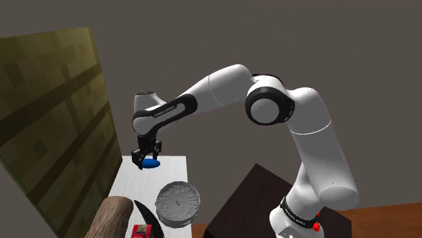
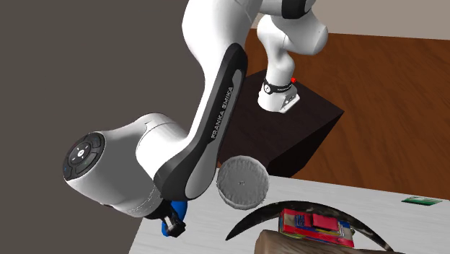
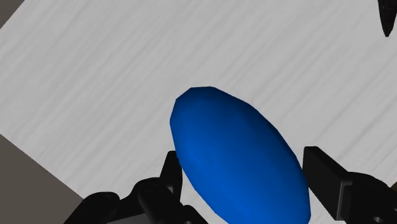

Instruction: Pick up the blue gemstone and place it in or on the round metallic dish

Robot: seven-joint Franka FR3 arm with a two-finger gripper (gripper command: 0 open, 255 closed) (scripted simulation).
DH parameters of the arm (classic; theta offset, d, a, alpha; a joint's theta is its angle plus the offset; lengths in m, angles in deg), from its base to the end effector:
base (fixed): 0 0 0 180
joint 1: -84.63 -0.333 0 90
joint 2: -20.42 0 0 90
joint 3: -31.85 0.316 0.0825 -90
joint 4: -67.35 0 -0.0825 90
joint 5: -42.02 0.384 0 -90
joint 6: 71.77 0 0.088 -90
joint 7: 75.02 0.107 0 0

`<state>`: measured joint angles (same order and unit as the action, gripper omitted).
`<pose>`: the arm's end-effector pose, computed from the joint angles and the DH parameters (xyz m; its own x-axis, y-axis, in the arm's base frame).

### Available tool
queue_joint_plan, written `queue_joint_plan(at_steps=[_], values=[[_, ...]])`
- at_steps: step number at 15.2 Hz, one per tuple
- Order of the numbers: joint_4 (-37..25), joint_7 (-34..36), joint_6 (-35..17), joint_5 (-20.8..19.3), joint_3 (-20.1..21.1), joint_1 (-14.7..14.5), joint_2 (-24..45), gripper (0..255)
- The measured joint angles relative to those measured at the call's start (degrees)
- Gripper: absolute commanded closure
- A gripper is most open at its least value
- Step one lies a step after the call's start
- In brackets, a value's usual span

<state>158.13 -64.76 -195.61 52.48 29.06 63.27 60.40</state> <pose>0.6465 0.2293 0.2178 0.9888 0.0491 -0.1407 0.0376 -0.9958 -0.0830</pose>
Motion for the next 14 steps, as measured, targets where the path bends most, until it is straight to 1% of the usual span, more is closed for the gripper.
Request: queue_joint_plan(at_steps=[14], values=[[-1.2,1.2,7.2,-0.8,-0.4,-0.3,-6.0,255]])
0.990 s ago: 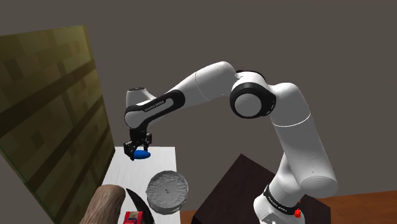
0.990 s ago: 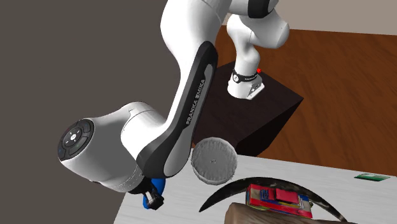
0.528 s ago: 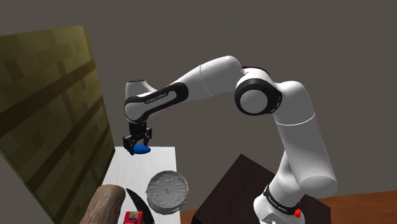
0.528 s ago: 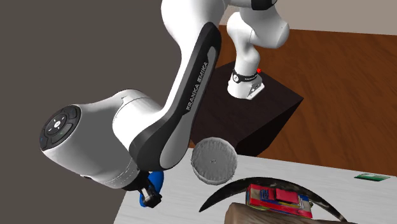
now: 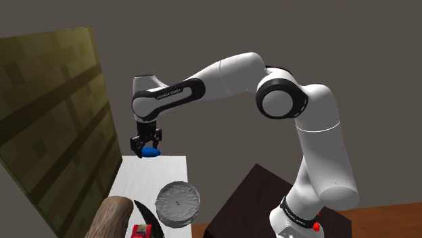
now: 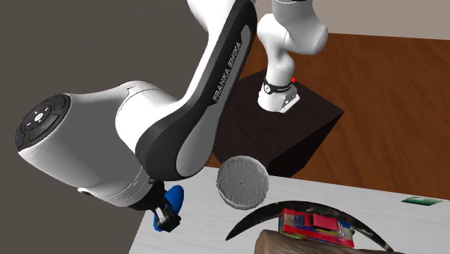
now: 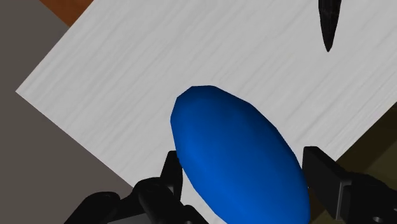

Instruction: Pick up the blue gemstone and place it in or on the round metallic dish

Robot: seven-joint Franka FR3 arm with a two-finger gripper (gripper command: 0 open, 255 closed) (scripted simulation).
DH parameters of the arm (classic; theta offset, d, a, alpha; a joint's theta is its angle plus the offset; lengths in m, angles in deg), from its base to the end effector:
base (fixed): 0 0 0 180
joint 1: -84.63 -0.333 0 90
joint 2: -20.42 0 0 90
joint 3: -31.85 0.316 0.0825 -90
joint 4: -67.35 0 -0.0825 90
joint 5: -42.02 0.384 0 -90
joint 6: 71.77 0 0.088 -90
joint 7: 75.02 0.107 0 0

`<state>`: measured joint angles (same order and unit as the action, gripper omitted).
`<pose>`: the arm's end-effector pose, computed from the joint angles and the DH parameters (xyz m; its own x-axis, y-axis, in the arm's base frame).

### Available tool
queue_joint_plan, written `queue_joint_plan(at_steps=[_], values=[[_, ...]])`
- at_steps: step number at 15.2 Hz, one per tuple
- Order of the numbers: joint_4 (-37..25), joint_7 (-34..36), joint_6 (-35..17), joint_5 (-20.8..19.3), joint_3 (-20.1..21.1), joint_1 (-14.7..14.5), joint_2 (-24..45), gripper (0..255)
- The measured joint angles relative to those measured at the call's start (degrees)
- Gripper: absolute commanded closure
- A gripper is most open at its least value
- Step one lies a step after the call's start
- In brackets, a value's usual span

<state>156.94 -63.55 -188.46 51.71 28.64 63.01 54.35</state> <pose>0.6458 0.2304 0.2901 0.9889 0.0493 -0.1405 0.0378 -0.9958 -0.0832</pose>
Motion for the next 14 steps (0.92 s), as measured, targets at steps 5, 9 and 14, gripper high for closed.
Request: queue_joint_plan(at_steps=[5,9,14], values=[[13.2,1.5,-5.2,0.1,0.5,-2.0,-8.2,255],[24.6,3.4,-9.2,0.2,1.2,-4.0,-15.9,255],[37.4,5.9,-13.8,0.6,2.5,-6.1,-24.5,255]])
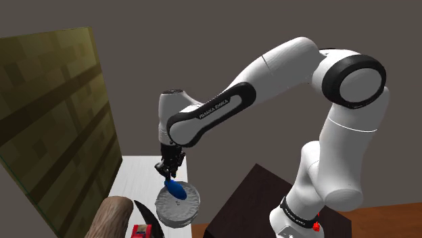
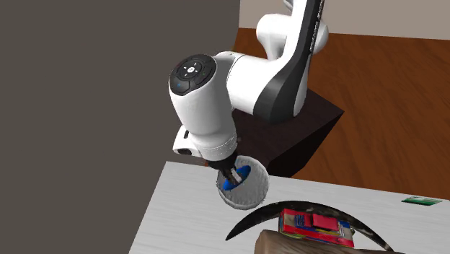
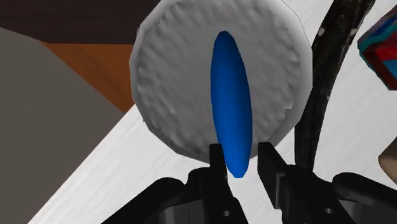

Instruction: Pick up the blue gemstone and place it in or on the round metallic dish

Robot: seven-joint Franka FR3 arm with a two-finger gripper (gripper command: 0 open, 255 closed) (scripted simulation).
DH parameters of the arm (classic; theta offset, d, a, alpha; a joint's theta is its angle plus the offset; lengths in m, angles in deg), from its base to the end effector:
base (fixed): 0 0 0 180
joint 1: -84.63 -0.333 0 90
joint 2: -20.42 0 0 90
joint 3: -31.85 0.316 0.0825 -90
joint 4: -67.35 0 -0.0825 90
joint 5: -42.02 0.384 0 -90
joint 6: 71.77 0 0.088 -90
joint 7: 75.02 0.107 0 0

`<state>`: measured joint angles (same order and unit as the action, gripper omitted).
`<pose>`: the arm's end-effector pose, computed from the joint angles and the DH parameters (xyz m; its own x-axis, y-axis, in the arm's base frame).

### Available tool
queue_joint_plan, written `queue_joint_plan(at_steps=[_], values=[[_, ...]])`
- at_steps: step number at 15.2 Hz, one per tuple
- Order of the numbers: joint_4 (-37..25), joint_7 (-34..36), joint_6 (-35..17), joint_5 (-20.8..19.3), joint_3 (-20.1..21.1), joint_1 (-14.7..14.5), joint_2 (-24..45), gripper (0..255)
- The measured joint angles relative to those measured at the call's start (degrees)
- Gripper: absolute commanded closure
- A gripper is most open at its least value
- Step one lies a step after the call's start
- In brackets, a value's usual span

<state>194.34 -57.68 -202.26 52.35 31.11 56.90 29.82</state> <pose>0.4742 0.2464 0.2949 0.9888 0.0496 -0.1410 0.0381 -0.9958 -0.0834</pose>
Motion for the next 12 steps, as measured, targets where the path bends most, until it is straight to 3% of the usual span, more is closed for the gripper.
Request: queue_joint_plan(at_steps=[4,5,12], values=[[8.4,2.5,-2.7,0.6,1.5,-1.8,-6.1,255],[8.4,2.5,-2.7,0.6,1.5,-1.8,-6.2,0],[2.0,-2.6,-3.2,1.8,-0.2,0.8,4.1,0]])
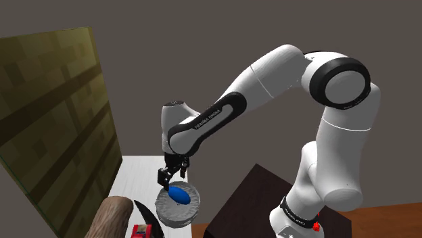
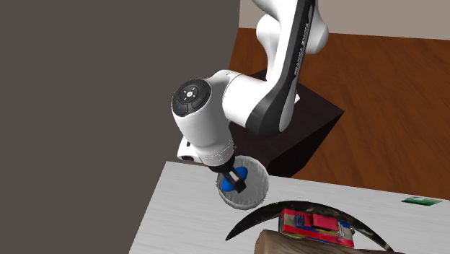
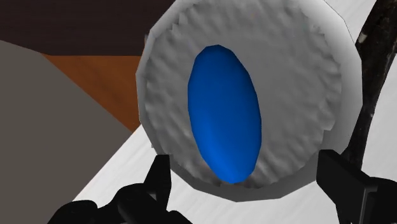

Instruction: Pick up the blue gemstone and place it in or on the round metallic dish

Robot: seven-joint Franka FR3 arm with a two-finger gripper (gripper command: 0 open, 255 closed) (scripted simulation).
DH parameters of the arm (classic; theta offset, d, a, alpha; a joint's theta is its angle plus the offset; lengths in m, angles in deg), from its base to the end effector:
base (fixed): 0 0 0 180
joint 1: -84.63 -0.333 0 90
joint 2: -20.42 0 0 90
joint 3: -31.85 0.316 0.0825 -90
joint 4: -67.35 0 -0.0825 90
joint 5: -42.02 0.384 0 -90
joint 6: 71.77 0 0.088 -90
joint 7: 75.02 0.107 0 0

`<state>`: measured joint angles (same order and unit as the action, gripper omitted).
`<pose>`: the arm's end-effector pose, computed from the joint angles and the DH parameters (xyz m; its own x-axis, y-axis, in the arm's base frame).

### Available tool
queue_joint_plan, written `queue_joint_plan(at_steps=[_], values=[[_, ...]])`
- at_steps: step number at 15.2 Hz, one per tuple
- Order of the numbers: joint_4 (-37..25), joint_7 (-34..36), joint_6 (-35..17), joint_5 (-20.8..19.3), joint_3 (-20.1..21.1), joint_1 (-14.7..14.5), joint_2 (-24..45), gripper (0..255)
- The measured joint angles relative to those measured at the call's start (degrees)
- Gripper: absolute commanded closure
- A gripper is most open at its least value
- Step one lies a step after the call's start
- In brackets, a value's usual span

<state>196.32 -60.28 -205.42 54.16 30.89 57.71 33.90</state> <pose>0.4698 0.2325 0.2479 0.9811 0.0445 -0.1881 0.0301 -0.9964 -0.0791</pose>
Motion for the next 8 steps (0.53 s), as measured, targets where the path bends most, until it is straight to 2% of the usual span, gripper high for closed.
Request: queue_joint_plan(at_steps=[8], values=[[0.0,-1.5,-4.7,1.2,0.2,0.4,4.5,0]])
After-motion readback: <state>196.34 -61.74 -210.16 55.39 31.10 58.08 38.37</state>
